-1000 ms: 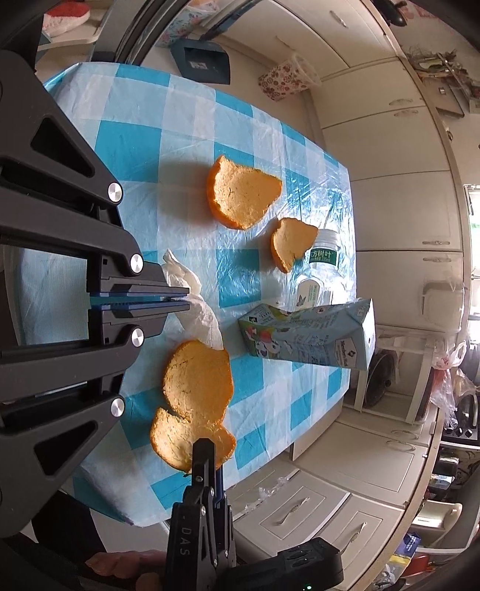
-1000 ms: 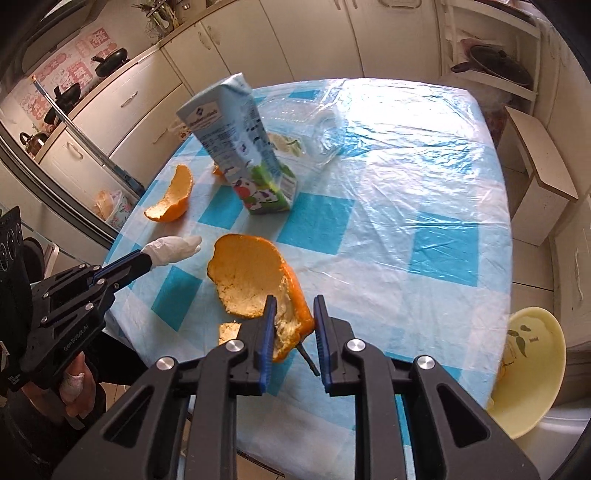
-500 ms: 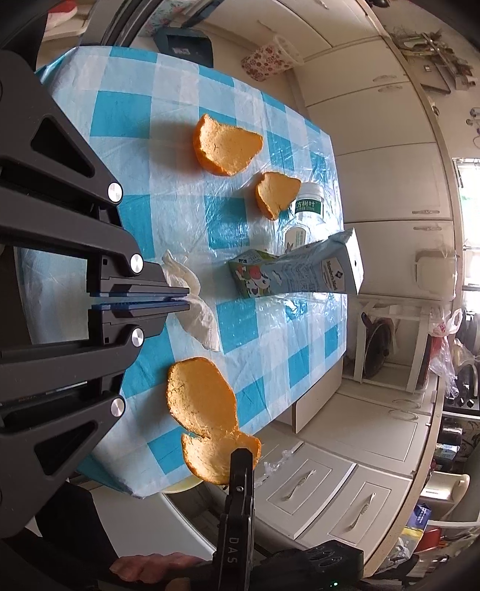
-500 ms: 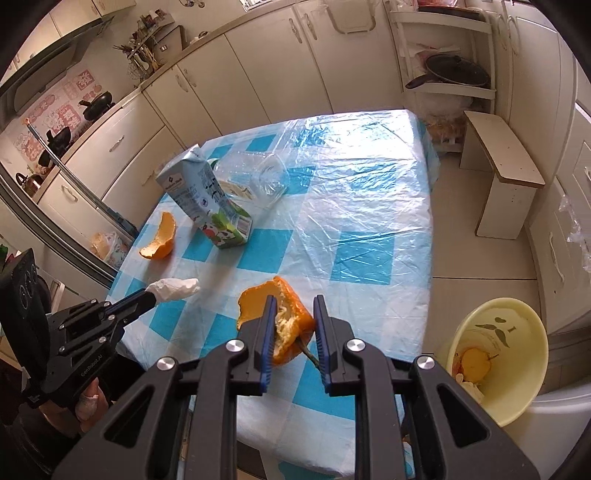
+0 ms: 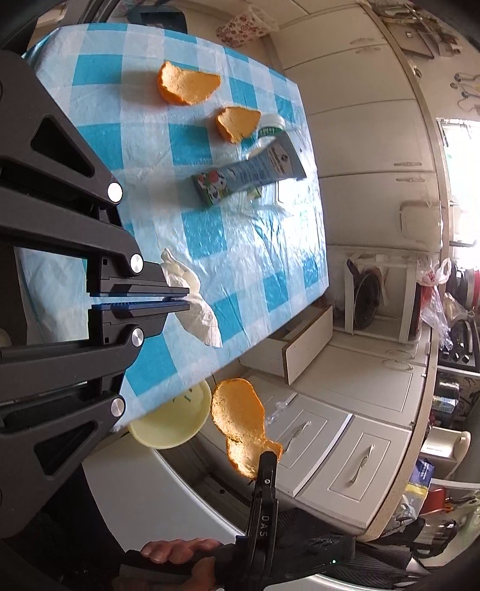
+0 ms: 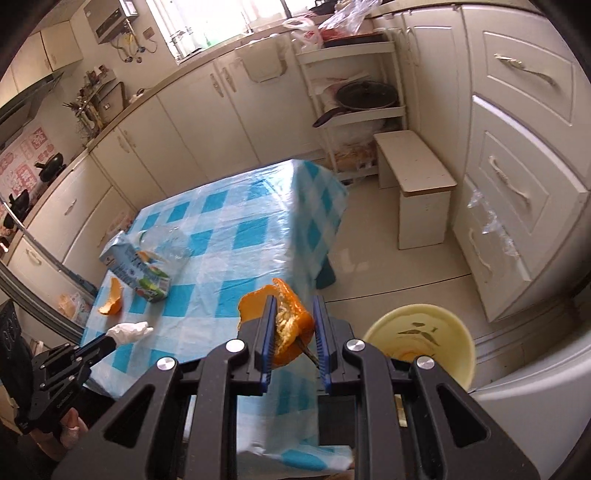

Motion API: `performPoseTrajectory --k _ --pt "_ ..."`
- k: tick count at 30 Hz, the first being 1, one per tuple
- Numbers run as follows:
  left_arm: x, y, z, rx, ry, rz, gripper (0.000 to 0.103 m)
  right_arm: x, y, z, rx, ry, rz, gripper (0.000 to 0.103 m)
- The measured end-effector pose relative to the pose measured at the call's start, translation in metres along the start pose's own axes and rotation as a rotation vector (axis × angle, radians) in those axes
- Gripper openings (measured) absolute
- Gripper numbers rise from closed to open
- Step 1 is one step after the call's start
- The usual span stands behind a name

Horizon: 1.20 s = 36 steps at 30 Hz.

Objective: Collect trash
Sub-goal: 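Carry tissue and peel to the yellow bin and open both tools, then move both tools back over the table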

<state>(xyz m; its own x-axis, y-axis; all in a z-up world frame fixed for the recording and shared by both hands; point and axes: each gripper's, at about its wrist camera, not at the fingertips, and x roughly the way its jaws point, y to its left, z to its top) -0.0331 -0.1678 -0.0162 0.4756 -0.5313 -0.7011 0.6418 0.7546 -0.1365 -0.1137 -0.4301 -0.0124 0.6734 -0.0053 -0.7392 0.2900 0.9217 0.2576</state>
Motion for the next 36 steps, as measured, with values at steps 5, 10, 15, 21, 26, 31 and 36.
performPoseTrajectory --k 5,10,15,21,26,31,36 --pt "0.011 -0.042 0.013 0.037 0.004 -0.072 0.003 -0.006 -0.028 0.002 -0.014 0.007 -0.158 0.021" --pt "0.035 -0.092 0.022 0.073 0.03 -0.146 0.003 0.022 -0.054 -0.003 -0.076 0.14 -0.297 0.021" --pt "0.069 -0.138 0.024 0.109 0.08 -0.189 0.003 0.037 -0.094 -0.006 0.053 0.195 -0.293 0.04" --pt "0.107 -0.181 0.02 0.124 0.139 -0.222 0.003 -0.013 -0.104 0.013 0.193 -0.054 -0.202 0.057" --pt "0.139 -0.209 0.019 0.133 0.17 -0.203 0.003 -0.035 -0.105 0.022 0.26 -0.175 -0.109 0.059" --pt "0.178 -0.237 0.019 0.147 0.211 -0.154 0.007 -0.04 -0.111 0.028 0.303 -0.228 -0.086 0.059" --pt "0.185 -0.255 0.019 0.183 0.196 -0.119 0.043 -0.041 -0.116 0.031 0.336 -0.244 -0.068 0.06"
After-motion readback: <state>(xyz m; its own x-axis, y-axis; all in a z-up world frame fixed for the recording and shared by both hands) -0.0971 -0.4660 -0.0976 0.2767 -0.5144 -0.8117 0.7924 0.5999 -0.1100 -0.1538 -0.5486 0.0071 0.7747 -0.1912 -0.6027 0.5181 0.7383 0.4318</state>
